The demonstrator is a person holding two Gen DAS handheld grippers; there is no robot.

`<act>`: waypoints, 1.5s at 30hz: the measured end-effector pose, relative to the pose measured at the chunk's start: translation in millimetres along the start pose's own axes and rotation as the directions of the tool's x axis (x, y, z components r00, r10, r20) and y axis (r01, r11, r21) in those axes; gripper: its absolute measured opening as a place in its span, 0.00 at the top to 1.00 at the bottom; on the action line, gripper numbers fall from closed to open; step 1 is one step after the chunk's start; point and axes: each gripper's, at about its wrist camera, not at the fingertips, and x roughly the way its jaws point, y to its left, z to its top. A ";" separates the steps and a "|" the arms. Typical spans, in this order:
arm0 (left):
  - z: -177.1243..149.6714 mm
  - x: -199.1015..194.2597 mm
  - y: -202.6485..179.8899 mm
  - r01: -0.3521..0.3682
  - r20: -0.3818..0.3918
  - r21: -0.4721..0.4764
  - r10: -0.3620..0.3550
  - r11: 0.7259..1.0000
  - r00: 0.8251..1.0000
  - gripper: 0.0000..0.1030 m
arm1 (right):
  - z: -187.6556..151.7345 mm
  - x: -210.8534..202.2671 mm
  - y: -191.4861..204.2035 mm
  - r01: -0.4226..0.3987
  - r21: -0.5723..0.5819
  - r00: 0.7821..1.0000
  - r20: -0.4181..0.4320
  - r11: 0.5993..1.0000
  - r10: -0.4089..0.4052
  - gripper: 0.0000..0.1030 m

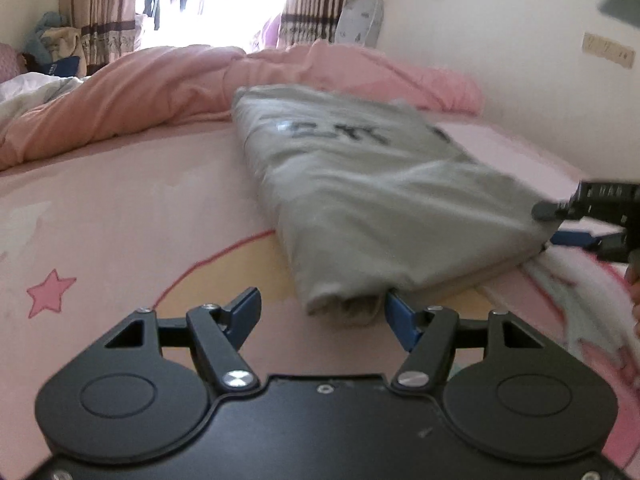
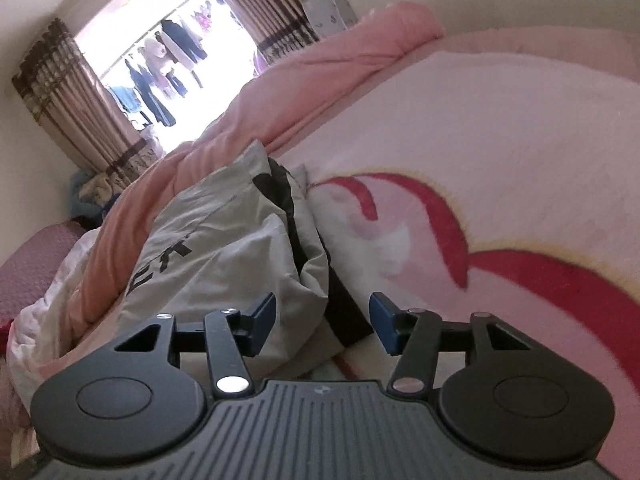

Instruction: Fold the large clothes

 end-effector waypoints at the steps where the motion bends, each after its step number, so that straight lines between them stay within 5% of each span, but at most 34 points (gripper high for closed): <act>1: -1.3 2.4 0.5 -0.006 -0.005 -0.006 0.006 1.000 1.000 0.36 | -1.2 3.1 2.6 -0.003 -0.005 1.000 0.000 1.000 0.003 0.48; 3: -0.3 6.6 1.1 -0.022 -0.007 -0.011 0.022 1.000 1.000 0.44 | -2.5 5.7 8.8 -0.015 -0.023 1.000 -0.001 1.000 0.015 0.85; 6: 6.5 8.2 3.4 0.012 -0.030 -0.041 -0.014 0.999 0.999 0.74 | -4.7 -5.7 16.8 -0.027 -0.027 0.999 0.029 0.999 0.027 0.97; 11: 9.6 -2.2 -2.1 -0.035 -0.036 -0.023 0.034 0.999 0.999 0.79 | -1.6 -28.2 21.5 -0.019 -0.065 0.993 0.117 0.998 0.027 0.98; 15: -2.4 11.9 -0.2 -0.045 -0.056 -0.017 0.044 0.999 0.997 0.79 | -14.1 2.0 -7.7 0.006 0.004 1.000 0.019 1.000 -0.006 0.98; 20: 0.4 10.6 14.1 -0.002 -0.085 -0.081 -0.005 0.997 0.996 0.76 | -16.7 1.7 -10.4 0.002 0.007 1.000 0.015 1.000 -0.002 0.97; 23: 8.3 -5.6 15.6 -0.025 -0.106 -0.066 0.018 0.997 0.994 0.74 | -9.0 -9.6 -1.1 0.040 -0.045 0.999 0.016 0.998 -0.040 0.86; 26: 18.2 -30.4 15.5 -0.067 -0.054 -0.037 0.065 0.997 0.996 0.75 | -0.3 -26.0 17.9 0.085 -0.120 0.992 0.103 0.989 -0.073 0.77; 29: 35.1 -39.5 14.3 -0.024 0.006 -0.041 0.024 0.999 1.000 0.75 | 6.3 -33.6 39.8 0.023 -0.196 0.992 0.125 0.980 0.002 0.77; 34: 42.8 -12.0 -1.6 0.055 -0.002 -0.032 -0.055 0.998 0.999 0.76 | -1.9 -8.9 63.0 0.042 -0.282 0.997 0.071 0.958 -0.023 0.82; 38: 27.7 7.5 -11.6 0.027 -0.027 0.004 -0.027 1.000 0.999 0.76 | -13.9 14.1 51.8 0.086 -0.276 0.996 0.016 0.957 -0.085 0.85; 41: 20.5 13.4 -14.5 0.013 -0.031 0.054 -0.012 0.998 0.999 0.76 | -24.7 18.8 39.8 0.092 -0.283 0.996 0.033 0.955 -0.086 1.00; 45: 15.6 19.4 -11.0 0.017 -0.019 0.055 -0.016 0.998 1.000 0.76 | -23.0 15.7 31.3 0.059 -0.251 0.998 0.025 0.966 -0.054 1.00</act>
